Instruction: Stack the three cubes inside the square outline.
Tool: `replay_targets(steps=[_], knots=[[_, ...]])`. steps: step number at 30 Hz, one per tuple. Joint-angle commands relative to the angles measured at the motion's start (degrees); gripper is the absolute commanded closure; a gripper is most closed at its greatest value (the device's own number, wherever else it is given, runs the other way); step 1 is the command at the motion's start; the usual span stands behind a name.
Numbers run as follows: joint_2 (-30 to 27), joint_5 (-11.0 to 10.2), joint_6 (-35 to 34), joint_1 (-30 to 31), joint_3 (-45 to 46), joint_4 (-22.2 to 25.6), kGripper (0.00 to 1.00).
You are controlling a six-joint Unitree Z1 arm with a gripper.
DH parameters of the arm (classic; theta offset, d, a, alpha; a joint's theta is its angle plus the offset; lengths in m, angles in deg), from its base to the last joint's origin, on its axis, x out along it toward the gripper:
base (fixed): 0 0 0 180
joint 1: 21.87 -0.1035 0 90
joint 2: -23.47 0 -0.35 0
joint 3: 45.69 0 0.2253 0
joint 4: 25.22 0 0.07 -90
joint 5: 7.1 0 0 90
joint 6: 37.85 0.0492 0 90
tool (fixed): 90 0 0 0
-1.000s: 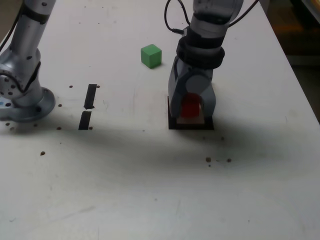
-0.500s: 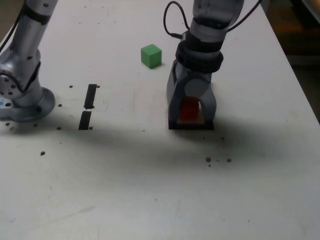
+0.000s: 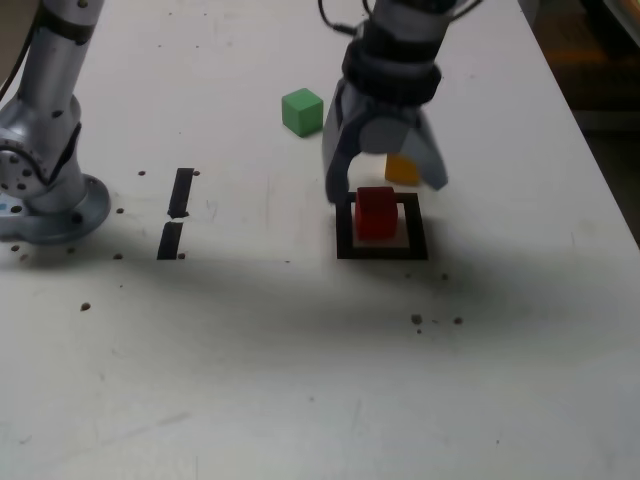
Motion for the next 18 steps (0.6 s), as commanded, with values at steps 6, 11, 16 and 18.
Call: replay_targets(steps=[6,11,16,18], knots=[[0.54,-5.16,5.77,-3.78,-7.58,3.14,0.02],[2.99,-8.51,12.14,-7.56,-8.33,3.02,0.04],[6.95,-8.94,15.39,-9.82,-7.67,2.07,0.08],[8.69,-8.17,16.18,-10.16,-7.40,0.99,0.10]])
